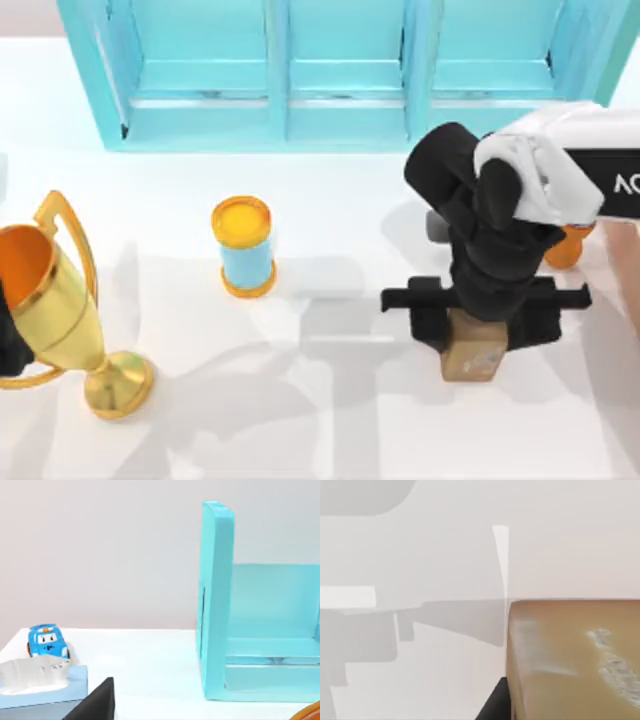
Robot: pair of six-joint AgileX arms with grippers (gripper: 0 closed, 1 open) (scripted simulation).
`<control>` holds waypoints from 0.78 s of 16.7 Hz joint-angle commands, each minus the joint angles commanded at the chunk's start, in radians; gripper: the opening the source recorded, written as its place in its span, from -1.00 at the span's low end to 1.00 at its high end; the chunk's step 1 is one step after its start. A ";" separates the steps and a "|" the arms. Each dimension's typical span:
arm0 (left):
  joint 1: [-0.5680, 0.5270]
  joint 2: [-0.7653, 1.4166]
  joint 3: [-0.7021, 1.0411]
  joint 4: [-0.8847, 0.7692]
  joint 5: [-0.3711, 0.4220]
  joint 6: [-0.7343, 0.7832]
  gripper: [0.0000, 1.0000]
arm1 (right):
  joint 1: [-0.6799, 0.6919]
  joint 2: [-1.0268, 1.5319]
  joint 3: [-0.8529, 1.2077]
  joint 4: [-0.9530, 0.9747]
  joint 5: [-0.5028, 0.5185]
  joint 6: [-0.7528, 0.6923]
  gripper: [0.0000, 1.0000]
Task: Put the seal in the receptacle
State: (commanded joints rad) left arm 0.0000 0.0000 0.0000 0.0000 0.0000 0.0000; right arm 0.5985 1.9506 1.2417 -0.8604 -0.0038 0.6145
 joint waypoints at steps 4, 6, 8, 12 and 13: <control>0.000 0.000 0.000 0.000 0.000 0.000 1.00 | 0.000 0.000 0.000 0.000 0.000 0.000 -0.96; 0.000 0.000 0.000 0.000 0.000 0.000 1.00 | 0.000 0.000 0.000 0.000 0.000 0.000 -1.00; 0.000 0.000 0.000 0.000 0.000 0.000 1.00 | 0.000 0.000 0.000 0.000 0.000 0.000 -1.00; 0.000 0.000 0.000 0.000 0.000 0.000 1.00 | 0.000 0.000 0.000 0.000 0.000 0.000 -1.00; 0.000 0.000 0.000 0.000 0.000 0.000 1.00 | -0.003 -0.002 0.000 0.000 0.001 0.001 -1.00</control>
State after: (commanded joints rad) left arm 0.0000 0.0000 0.0000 0.0000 0.0000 0.0000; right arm 0.5958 1.9483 1.2417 -0.8603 -0.0029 0.6150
